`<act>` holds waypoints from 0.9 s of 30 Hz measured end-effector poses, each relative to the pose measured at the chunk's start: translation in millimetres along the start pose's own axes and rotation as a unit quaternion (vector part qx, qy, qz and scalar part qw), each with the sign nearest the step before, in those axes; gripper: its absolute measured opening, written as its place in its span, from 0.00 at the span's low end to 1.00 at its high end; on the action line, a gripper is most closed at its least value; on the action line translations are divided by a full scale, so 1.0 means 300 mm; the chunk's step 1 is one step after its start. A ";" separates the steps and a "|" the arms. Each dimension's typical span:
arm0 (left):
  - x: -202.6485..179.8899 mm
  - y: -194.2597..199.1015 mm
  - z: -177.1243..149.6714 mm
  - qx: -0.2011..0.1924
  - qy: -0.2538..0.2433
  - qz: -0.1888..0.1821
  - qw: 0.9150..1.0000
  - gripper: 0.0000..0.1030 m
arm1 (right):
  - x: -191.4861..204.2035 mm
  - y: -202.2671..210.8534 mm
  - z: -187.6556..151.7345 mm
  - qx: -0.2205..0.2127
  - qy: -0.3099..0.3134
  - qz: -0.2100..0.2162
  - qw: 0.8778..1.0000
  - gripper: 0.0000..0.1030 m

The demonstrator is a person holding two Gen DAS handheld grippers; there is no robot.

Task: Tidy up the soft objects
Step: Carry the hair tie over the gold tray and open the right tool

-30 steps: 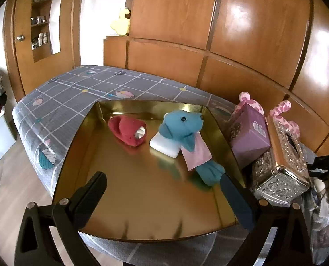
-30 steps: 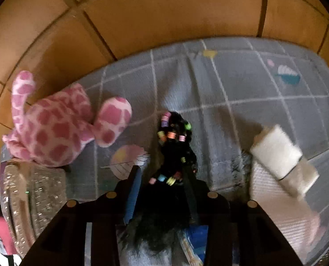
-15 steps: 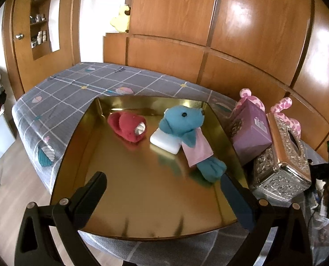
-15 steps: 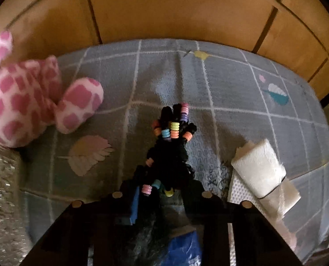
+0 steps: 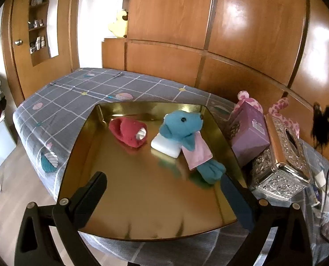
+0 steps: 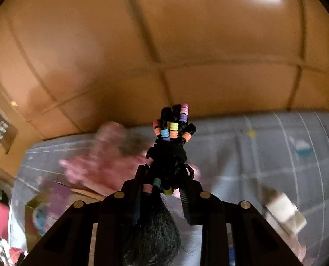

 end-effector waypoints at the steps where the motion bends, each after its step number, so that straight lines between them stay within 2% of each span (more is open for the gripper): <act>1: 0.005 0.001 0.001 0.000 0.001 0.002 1.000 1.00 | 0.051 0.007 0.009 -0.004 0.009 0.008 1.000 0.27; 7: 0.056 0.017 0.011 -0.004 0.006 0.019 1.000 1.00 | 0.331 -0.044 0.040 -0.011 0.059 0.054 0.997 0.27; 10: 0.088 0.023 0.016 -0.005 0.010 0.029 1.000 1.00 | 0.502 -0.071 0.008 -0.005 0.090 0.089 0.992 0.27; 13: 0.131 0.031 0.018 -0.006 0.018 0.043 0.999 1.00 | 0.690 -0.075 -0.077 0.006 0.136 0.145 0.980 0.27; 17: 0.189 0.037 0.021 -0.009 0.029 0.068 0.997 1.00 | 0.915 -0.040 -0.255 0.034 0.208 0.231 0.950 0.27; 20: 0.222 0.041 0.028 -0.012 0.038 0.077 0.996 1.00 | 1.024 0.000 -0.444 0.069 0.270 0.282 0.918 0.27; 22: 0.233 0.042 0.032 -0.015 0.044 0.080 0.996 1.00 | 1.052 0.012 -0.558 0.089 0.311 0.291 0.900 0.27; 24: 0.235 0.040 0.032 -0.014 0.043 0.078 0.996 1.00 | 1.054 0.013 -0.650 0.107 0.342 0.287 0.888 0.27; 27: 0.225 0.040 0.029 -0.013 0.039 0.077 0.996 1.00 | 1.027 0.008 -0.756 0.127 0.373 0.274 0.877 0.28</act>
Point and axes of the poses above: each gripper's, at about its wrist camera, not at the fingertips, and y roughly against the way its jaws point, x to its left, z to its top, the point moved 6 cm from there along -y, roughly the way its jaws point, and after that the axes turned 9 degrees about -x, right-handed, at the moved point
